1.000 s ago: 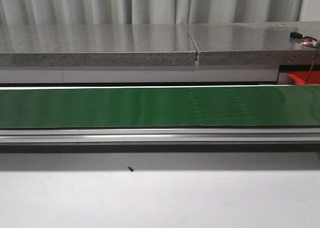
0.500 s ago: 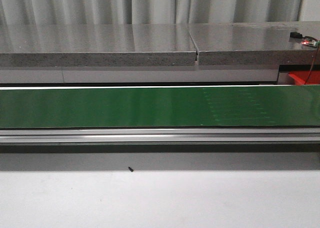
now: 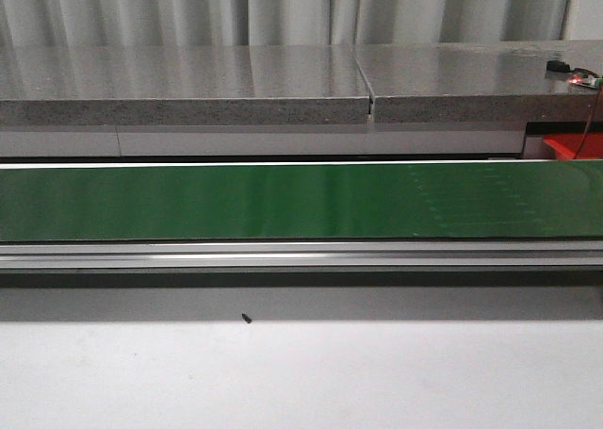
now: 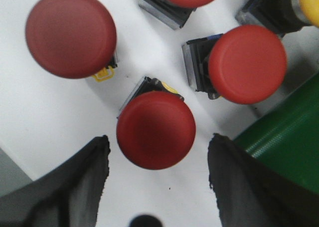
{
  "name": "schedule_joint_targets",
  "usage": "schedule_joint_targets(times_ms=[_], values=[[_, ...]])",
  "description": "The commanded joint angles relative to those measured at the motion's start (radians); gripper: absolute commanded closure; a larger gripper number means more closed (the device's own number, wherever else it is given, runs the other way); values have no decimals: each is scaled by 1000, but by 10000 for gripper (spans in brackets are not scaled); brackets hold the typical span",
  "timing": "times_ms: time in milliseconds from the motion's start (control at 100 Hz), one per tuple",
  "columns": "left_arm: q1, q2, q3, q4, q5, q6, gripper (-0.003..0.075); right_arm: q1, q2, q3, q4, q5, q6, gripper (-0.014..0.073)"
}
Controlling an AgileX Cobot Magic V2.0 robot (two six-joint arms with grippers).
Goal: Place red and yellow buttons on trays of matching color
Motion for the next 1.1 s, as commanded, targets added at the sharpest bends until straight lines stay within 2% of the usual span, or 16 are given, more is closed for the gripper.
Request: schedule_joint_targets(times_ms=[0,170,370,460,720,1090], values=[[2,-6,-28,-16,-24,6,309,0,-22,-14,-8,-81,-2,660],[2,23,-28,-16,-47,6,324,0,-22,-14,-8,-81,-2,660],[2,23,-28,-16,-64,8,480,0,-22,-14,-8,-81,-2,660],[2,23,-28,-11,-64,10,518,0,-22,-14,-8,-81,-2,660],[2,-33,-28,7,-14,12,523,0,-22,-14,-8,-81,-2,660],[2,-265,-14,7,87,87,523,0,-22,-14,-8,-81,-2,660]])
